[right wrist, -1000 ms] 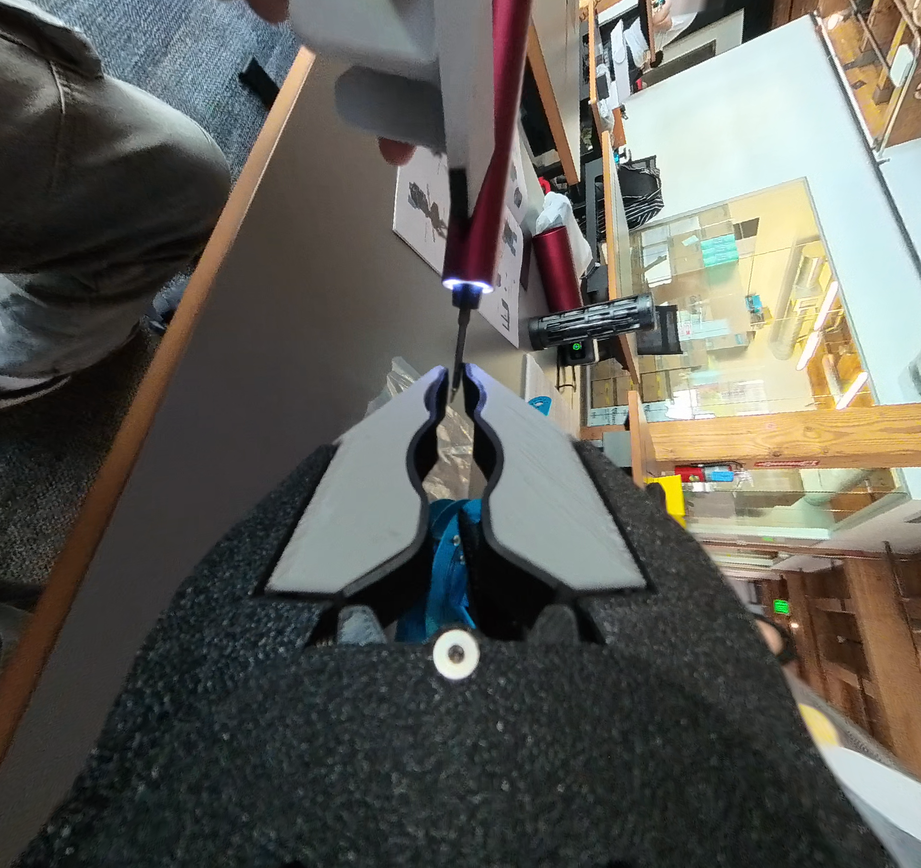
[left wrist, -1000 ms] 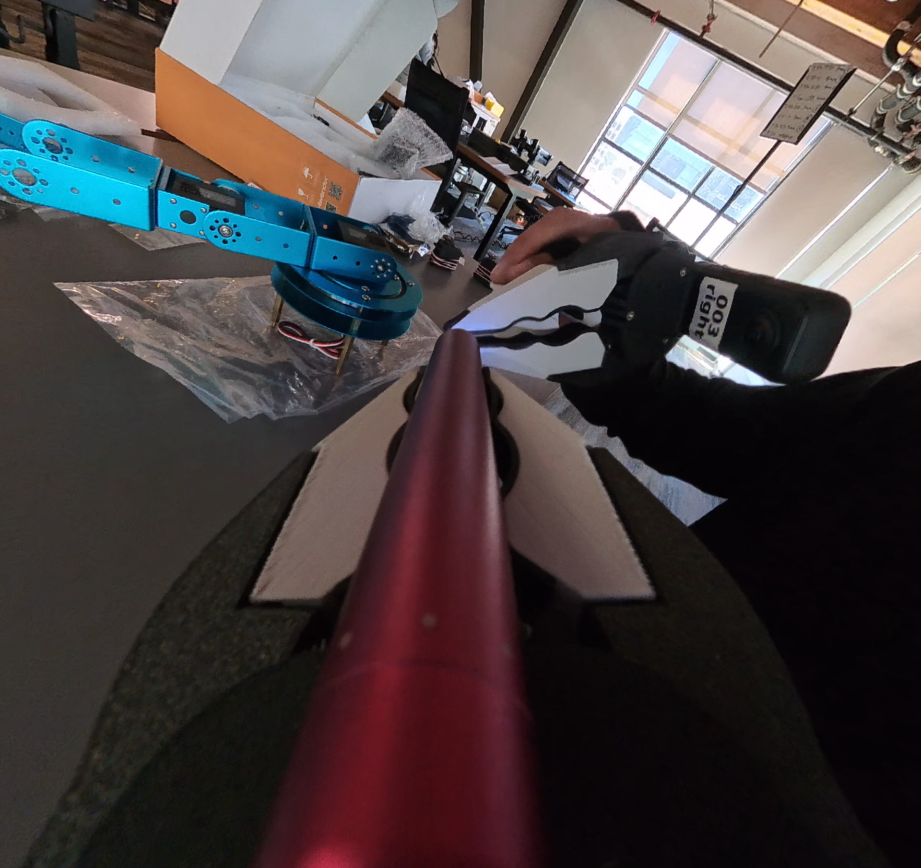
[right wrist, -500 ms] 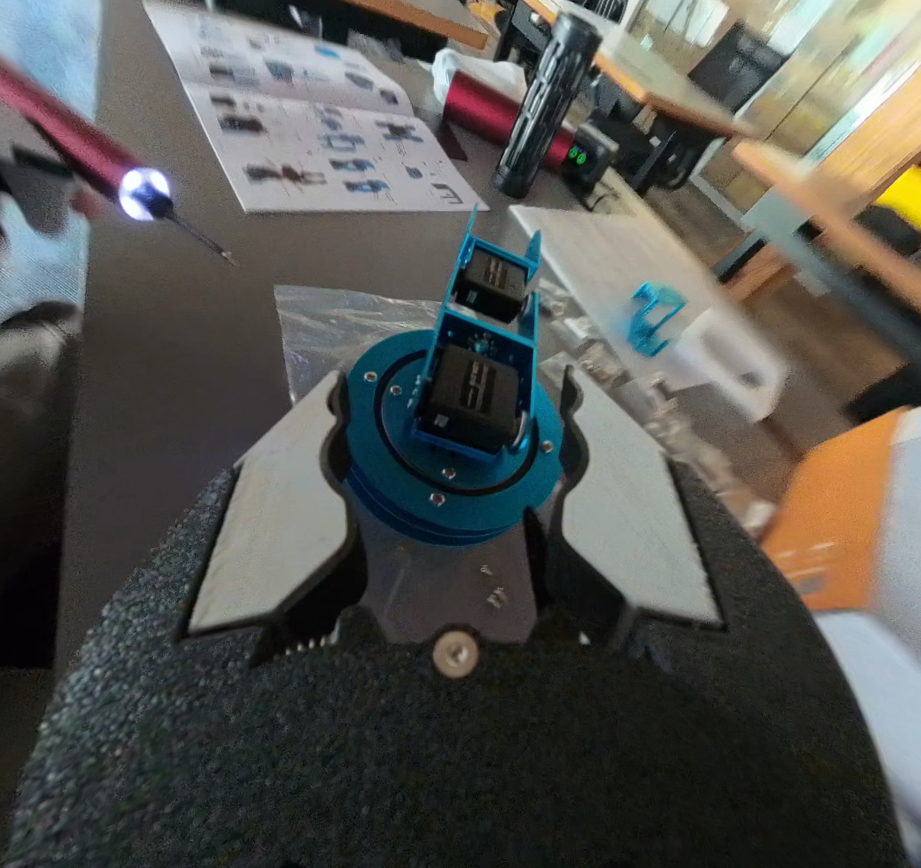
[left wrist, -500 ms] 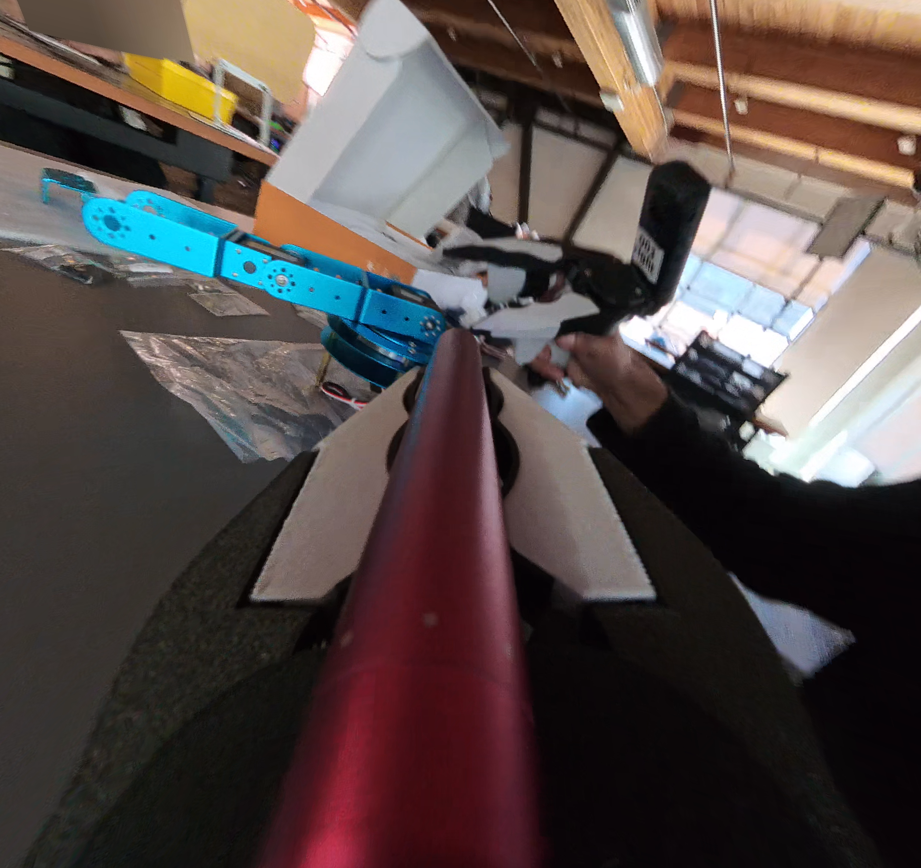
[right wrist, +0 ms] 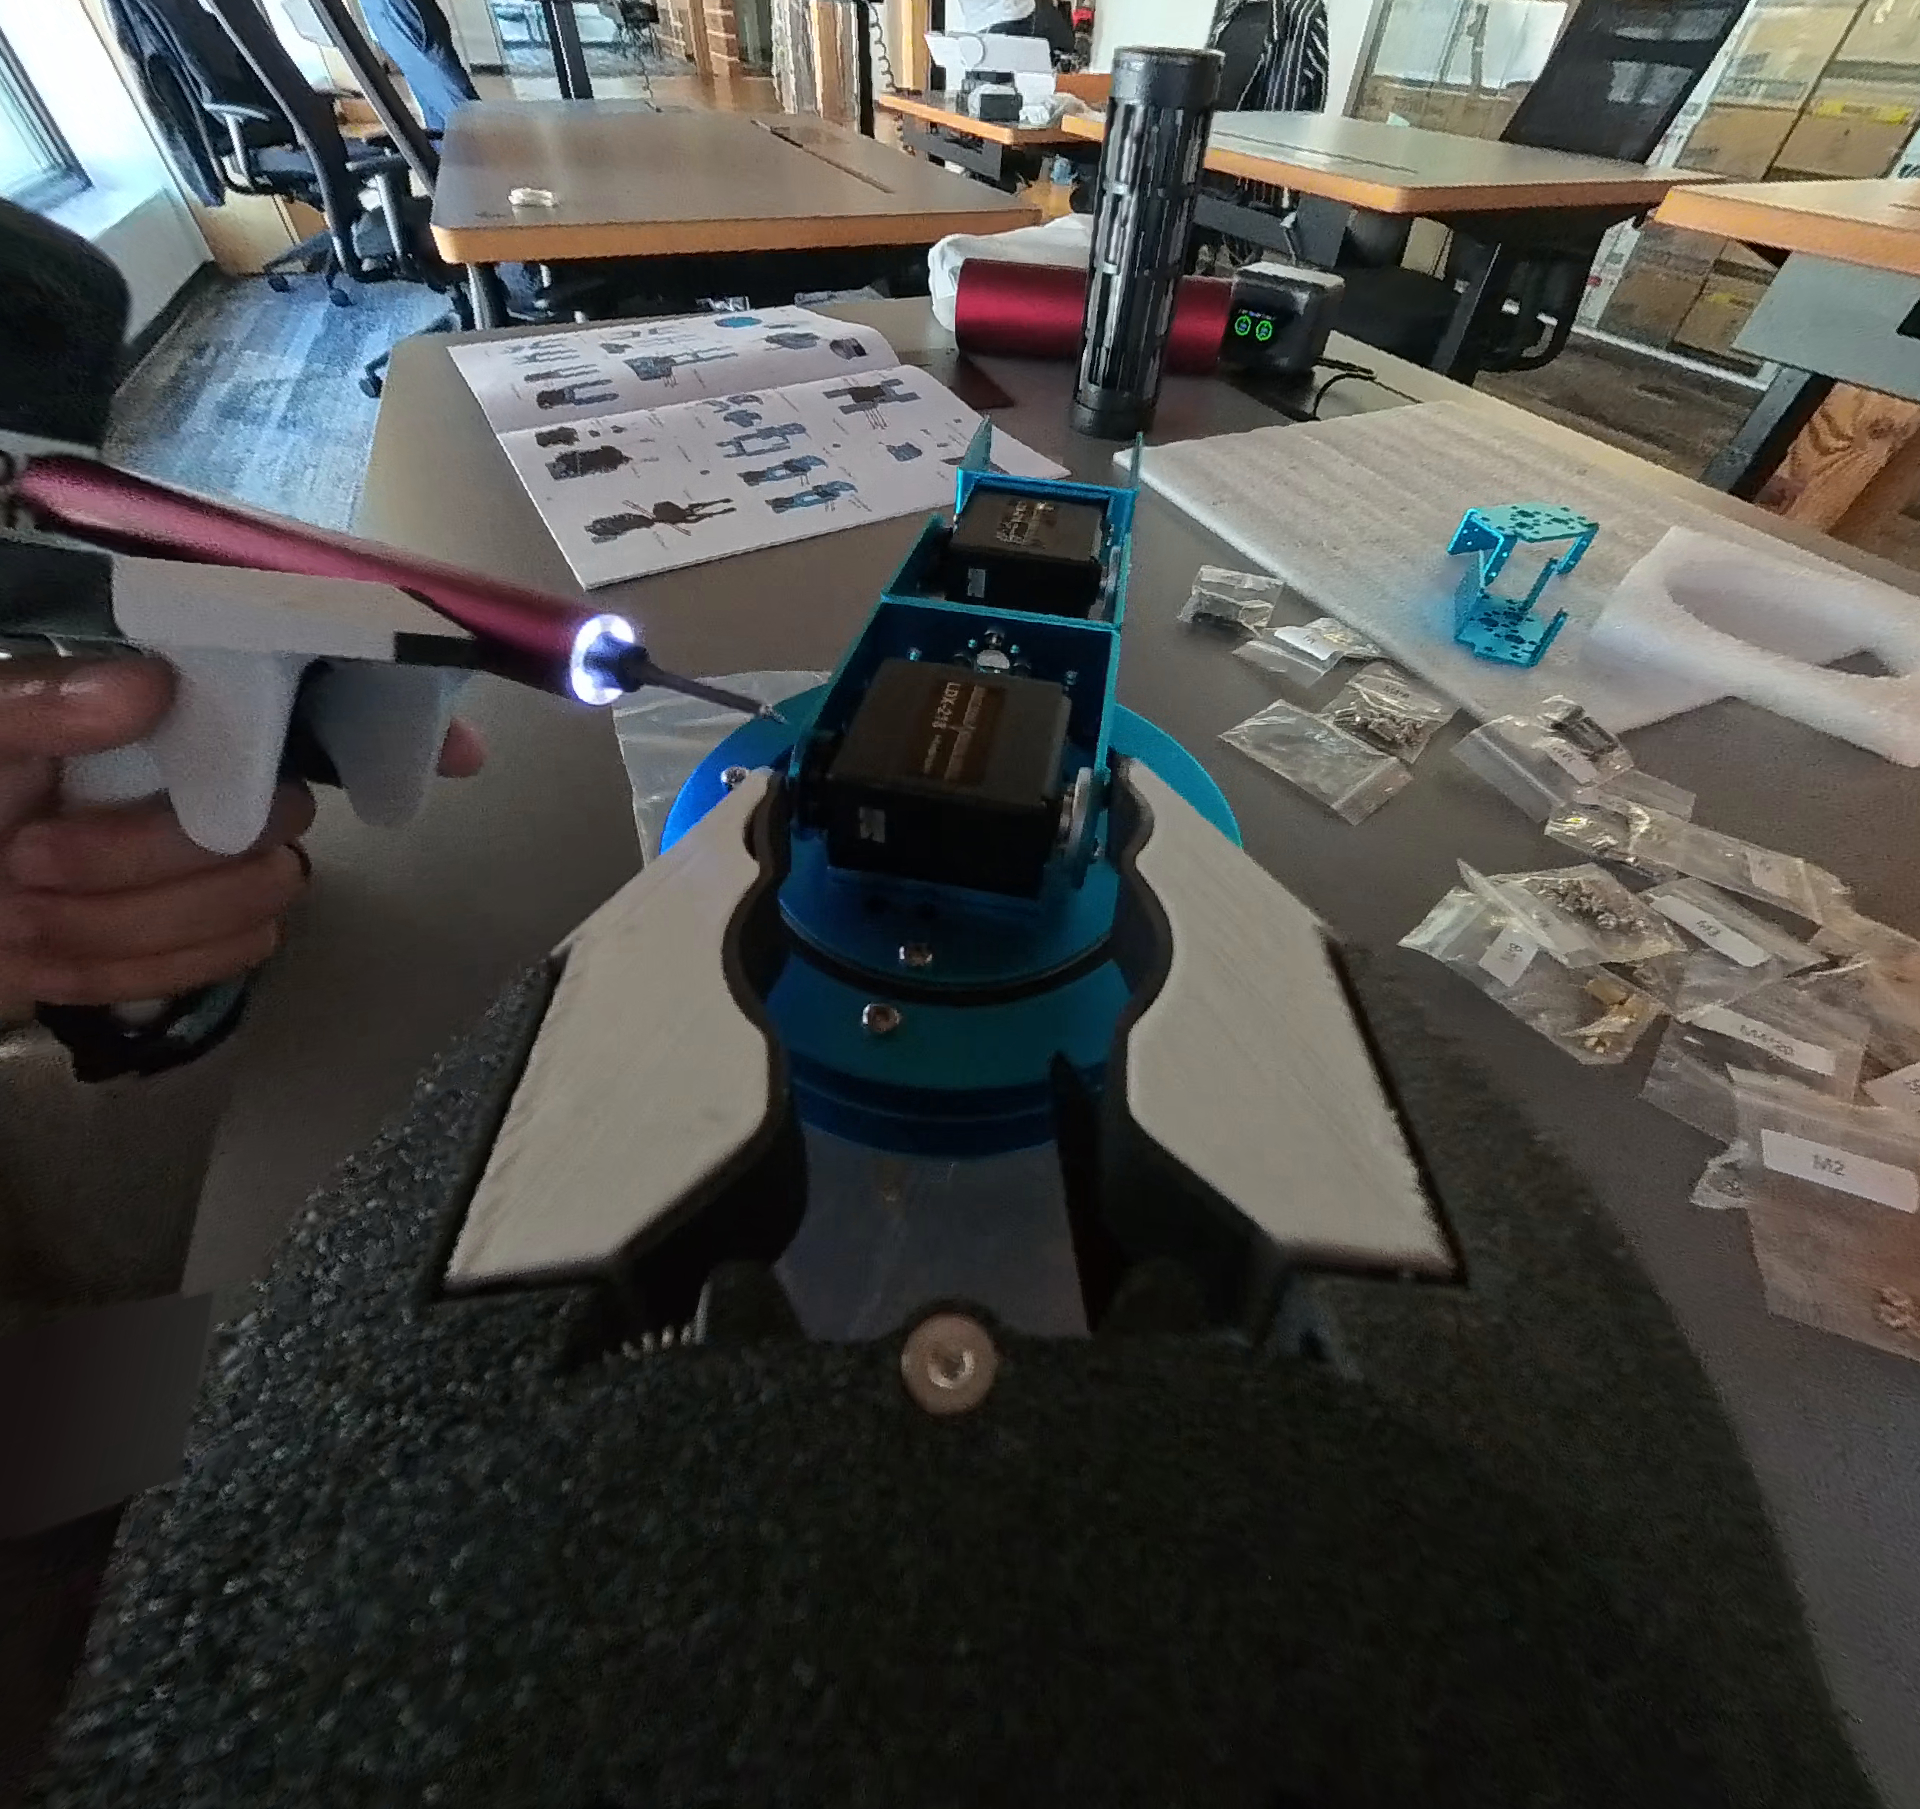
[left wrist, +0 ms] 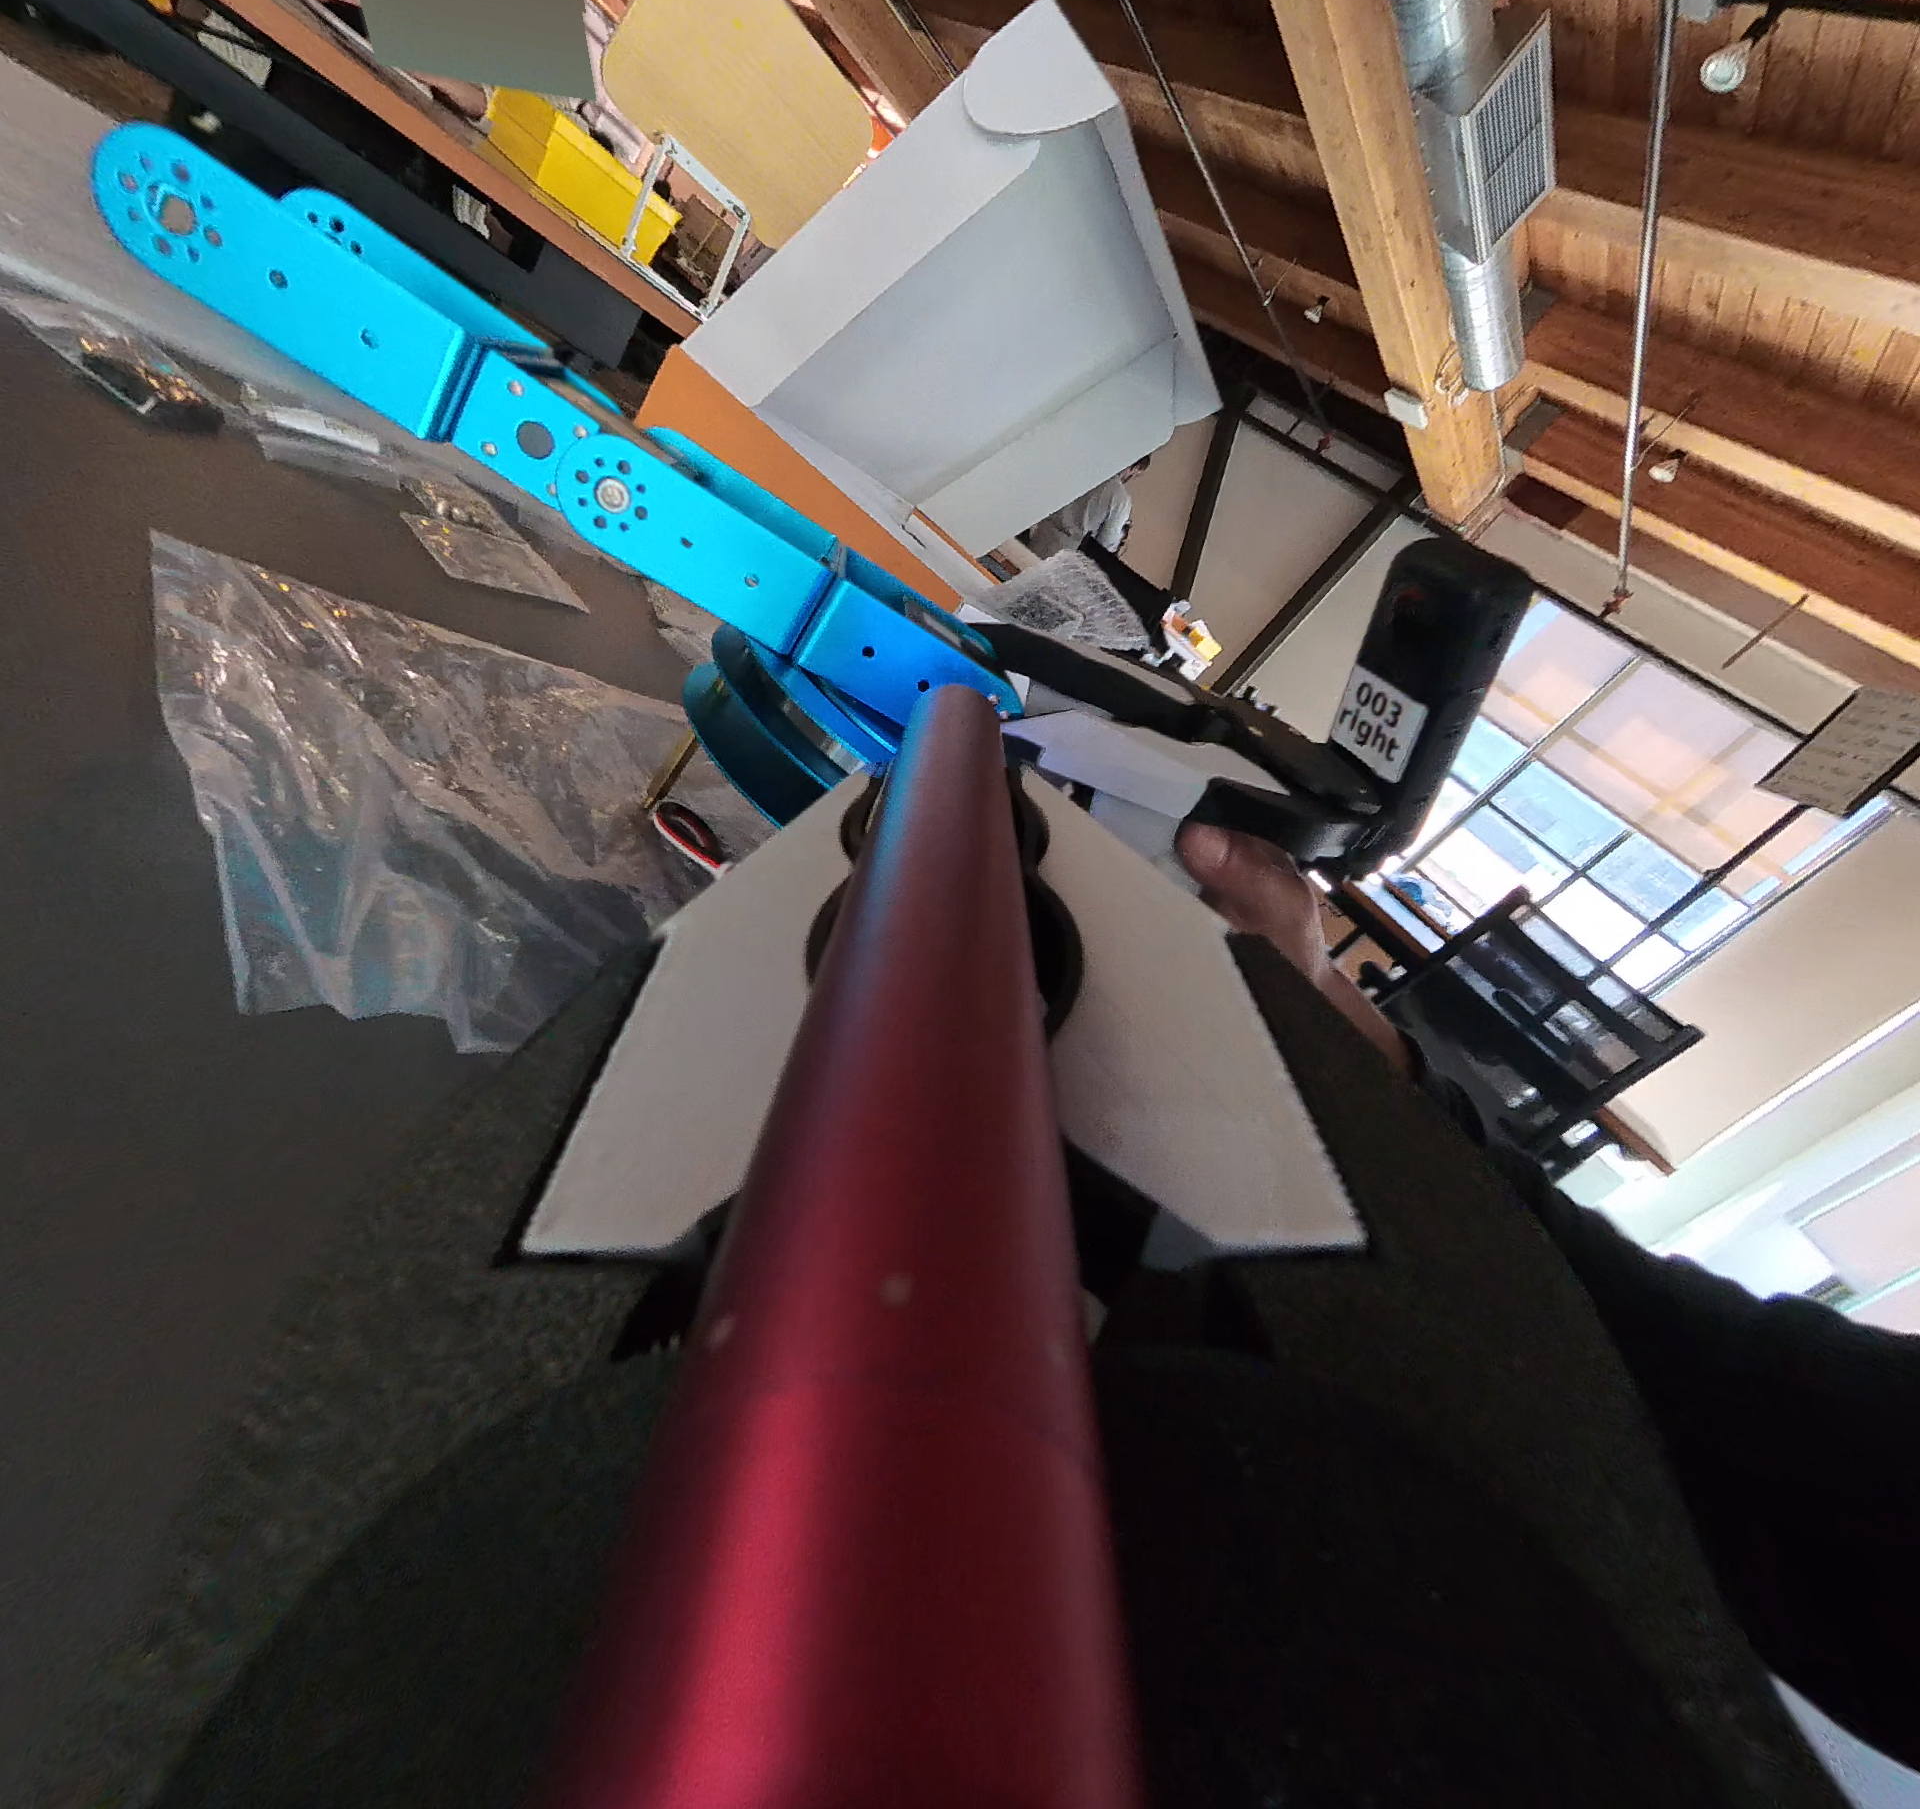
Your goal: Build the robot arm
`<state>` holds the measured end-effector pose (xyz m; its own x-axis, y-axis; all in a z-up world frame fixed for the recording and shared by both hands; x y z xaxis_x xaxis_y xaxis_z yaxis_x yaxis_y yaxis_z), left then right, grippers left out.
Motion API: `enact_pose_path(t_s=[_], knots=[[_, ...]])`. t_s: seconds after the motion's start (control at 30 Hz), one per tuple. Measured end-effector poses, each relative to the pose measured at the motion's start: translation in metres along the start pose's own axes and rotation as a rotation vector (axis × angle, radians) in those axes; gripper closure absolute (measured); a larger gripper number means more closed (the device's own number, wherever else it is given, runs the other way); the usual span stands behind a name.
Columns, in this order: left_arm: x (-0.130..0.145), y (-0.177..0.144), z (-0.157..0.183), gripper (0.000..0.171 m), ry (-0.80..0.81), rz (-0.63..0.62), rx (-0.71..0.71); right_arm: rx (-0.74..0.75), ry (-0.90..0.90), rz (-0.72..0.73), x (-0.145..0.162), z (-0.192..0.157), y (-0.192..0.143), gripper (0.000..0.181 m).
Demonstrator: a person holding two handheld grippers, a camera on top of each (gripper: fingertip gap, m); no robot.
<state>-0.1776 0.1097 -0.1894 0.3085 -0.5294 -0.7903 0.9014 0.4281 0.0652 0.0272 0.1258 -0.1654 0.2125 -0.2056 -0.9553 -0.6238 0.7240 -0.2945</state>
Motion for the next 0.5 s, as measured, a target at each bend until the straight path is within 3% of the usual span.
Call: enact_pose_path(t_s=[0.03, 0.5], knots=[[-0.0003, -0.0004, -0.0004, 0.151, -0.010, 0.006, 0.006, -0.002, 0.001, 0.003, 0.0004, 0.0001, 0.0000, 0.120], [0.0016, 0.0048, -0.0022, 0.151, -0.046, -0.045, 0.015, -0.018, 0.053, 0.010, 0.0025, 0.0014, 0.0001, 0.120]])
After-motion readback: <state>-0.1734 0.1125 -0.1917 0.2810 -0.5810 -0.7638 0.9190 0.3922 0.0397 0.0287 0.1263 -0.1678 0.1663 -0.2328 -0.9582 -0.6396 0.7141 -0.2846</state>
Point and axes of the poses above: each gripper's, where its closed fingertips meet, y out along the fingers, x out of its underside, z = x × y across the jaws, the point moved 8 cm from there along -y, back along the fingers, and after that the axes turned 4 degrees about -z, right-handed, at the moved point
